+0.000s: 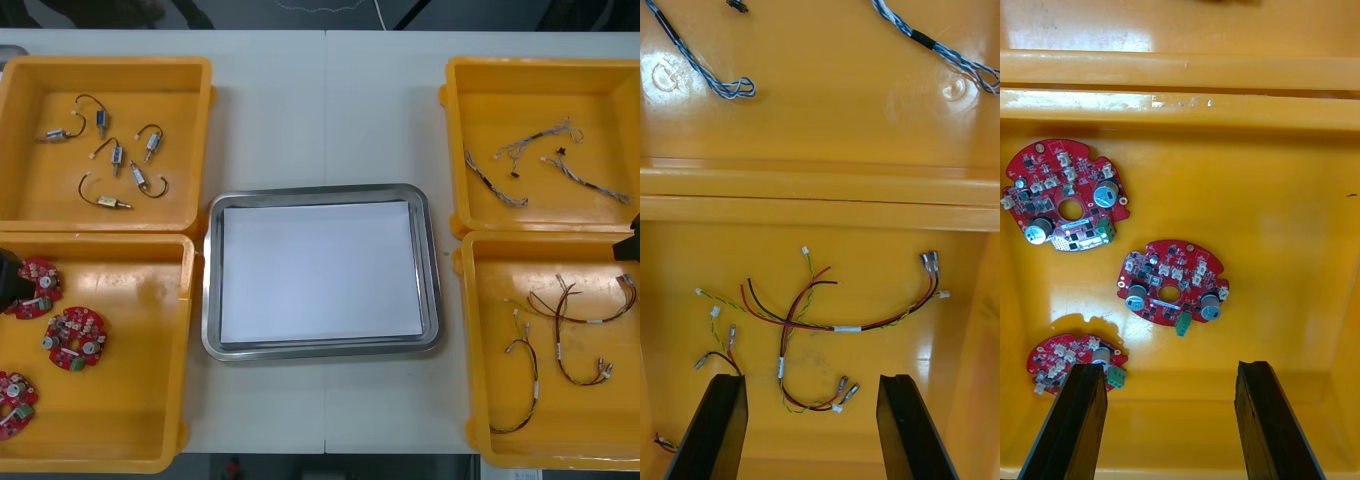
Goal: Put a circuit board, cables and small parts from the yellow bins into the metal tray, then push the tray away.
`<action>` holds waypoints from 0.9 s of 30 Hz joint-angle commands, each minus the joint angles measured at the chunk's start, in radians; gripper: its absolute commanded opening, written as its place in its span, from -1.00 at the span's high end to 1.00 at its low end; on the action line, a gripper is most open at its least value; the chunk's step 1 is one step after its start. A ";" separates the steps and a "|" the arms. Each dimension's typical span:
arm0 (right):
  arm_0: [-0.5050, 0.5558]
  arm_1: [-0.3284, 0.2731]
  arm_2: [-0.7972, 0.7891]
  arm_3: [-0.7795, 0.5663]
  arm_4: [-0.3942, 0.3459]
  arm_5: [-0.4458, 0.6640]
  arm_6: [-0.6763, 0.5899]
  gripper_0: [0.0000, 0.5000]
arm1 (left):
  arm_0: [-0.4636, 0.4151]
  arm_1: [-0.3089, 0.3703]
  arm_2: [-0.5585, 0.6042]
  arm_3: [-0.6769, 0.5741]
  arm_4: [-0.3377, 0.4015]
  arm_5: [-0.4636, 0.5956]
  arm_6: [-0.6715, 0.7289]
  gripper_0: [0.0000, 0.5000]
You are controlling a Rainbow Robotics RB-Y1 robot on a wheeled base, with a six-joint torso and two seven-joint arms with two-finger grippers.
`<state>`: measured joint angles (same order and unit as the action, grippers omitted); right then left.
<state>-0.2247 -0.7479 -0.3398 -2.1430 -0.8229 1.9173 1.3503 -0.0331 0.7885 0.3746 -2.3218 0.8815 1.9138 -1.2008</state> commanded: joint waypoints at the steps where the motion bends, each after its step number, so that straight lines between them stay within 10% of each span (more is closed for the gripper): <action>1: 0.011 -0.037 -0.027 -0.009 -0.007 0.003 0.047 -1.00 | 0.019 0.041 0.030 -0.028 -0.009 0.006 -0.057 -1.00; 27: 0.011 -0.037 -0.027 -0.009 -0.007 0.003 0.047 -1.00 | 0.036 0.021 0.020 -0.025 -0.006 0.006 -0.059 -1.00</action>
<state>-0.2247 -0.7479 -0.3398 -2.1430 -0.8229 1.9173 1.3503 -0.0328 0.7884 0.3746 -2.3218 0.8815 1.9138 -1.2008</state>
